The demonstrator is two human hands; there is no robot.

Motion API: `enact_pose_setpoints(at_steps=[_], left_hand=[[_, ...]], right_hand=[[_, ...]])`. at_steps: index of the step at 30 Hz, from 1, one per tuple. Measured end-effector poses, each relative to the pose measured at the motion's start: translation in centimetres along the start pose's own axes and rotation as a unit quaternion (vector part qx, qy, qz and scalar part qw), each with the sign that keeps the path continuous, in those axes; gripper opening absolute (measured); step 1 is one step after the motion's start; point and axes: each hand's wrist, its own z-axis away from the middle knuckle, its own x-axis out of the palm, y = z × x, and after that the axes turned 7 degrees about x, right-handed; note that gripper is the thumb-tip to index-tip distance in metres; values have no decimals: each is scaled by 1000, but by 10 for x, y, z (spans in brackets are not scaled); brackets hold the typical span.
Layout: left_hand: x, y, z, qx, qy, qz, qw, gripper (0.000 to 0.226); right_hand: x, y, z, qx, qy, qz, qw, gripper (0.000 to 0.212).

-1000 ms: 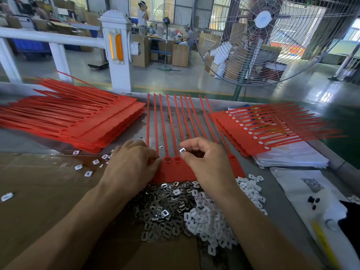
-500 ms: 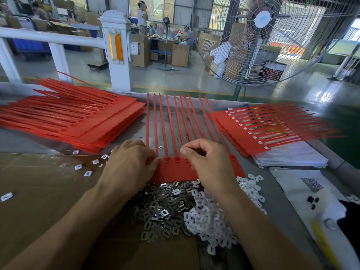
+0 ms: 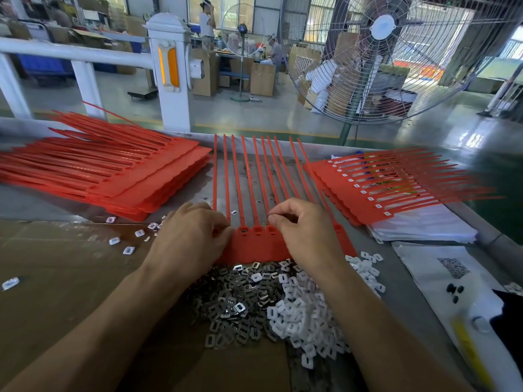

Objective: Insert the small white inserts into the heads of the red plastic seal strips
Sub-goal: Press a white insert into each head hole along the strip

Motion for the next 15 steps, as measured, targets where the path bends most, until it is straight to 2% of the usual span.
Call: enact_pose_setpoints(at_steps=[7,15], left_hand=[[0,-1,-2,-15,19,25,999,15],[4,-2,-3,-18,26,22,999,14]], right_hand=[[7,-1,-8,-20,-32,120,992,11],[16,-1,-10,-35,-43,162,985,10]])
